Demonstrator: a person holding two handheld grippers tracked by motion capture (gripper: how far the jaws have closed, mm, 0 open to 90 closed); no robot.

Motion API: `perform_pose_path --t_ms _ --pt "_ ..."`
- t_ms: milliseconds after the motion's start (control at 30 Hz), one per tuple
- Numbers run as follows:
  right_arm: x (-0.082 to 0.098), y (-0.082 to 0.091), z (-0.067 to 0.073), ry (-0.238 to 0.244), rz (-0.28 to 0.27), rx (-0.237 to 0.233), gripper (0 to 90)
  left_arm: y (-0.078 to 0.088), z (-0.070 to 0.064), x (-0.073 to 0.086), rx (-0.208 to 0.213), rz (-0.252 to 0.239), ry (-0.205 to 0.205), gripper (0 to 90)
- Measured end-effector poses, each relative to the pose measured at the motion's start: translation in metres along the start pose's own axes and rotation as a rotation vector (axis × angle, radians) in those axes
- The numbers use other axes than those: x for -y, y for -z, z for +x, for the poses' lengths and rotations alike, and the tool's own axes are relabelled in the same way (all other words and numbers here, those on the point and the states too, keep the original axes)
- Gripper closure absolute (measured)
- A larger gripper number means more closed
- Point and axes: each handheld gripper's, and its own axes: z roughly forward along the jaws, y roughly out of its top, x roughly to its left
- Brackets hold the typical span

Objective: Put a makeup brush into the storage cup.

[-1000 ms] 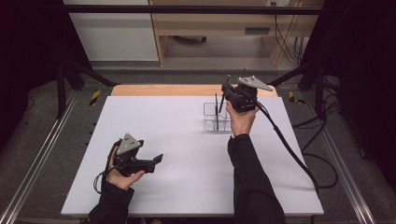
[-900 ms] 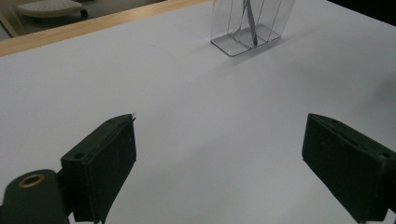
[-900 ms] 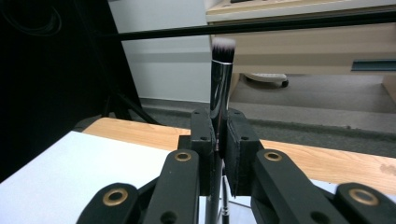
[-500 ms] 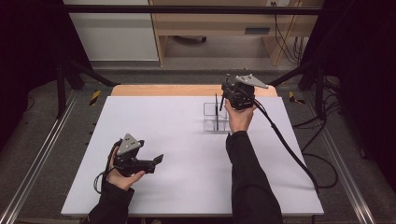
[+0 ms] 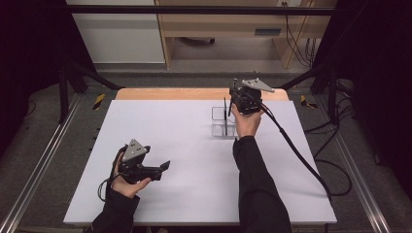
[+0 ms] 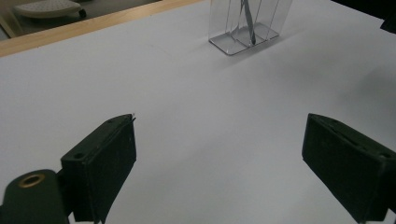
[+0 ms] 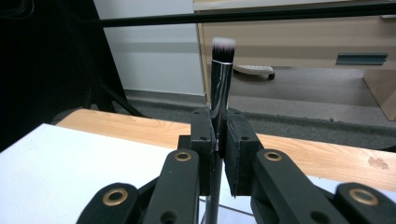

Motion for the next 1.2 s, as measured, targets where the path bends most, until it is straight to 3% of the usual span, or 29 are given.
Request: perform_pose_path --t_ms 1200 --pt "0.031 -0.015 -0.001 -0.005 0.072 0.006 83.8 0.001 0.0 0.0 0.0 -0.001 -0.004 9.2"
